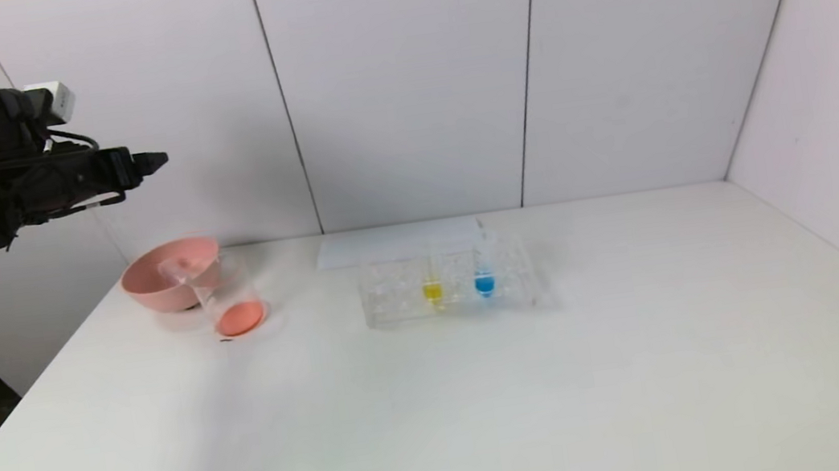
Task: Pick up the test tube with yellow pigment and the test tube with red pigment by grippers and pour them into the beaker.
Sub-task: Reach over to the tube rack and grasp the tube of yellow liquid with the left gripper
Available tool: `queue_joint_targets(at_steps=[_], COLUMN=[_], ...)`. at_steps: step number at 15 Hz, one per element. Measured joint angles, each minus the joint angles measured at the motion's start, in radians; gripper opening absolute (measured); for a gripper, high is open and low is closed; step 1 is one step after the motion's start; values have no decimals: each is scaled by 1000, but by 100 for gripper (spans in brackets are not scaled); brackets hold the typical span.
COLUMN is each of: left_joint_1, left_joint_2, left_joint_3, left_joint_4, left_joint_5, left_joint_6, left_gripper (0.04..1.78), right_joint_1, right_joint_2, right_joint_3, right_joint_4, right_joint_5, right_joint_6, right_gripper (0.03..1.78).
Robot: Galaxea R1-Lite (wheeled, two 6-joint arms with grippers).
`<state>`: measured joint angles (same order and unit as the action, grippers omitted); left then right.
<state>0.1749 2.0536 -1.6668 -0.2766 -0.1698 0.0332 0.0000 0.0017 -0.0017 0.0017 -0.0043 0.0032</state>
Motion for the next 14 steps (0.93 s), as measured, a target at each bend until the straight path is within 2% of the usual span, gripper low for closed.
queue_joint_targets(at_steps=[14], left_joint_1=[-163], left_joint_2=[-407], left_joint_3=[315], left_joint_4=[12], left_joint_5=[4], left_joint_6=[-2], left_gripper=[176], right_joint_1=[0], right_joint_2=[0], right_joint_3=[0], right_joint_4=[0], right_joint_5=[0], right_joint_6=[0], right_gripper=[170])
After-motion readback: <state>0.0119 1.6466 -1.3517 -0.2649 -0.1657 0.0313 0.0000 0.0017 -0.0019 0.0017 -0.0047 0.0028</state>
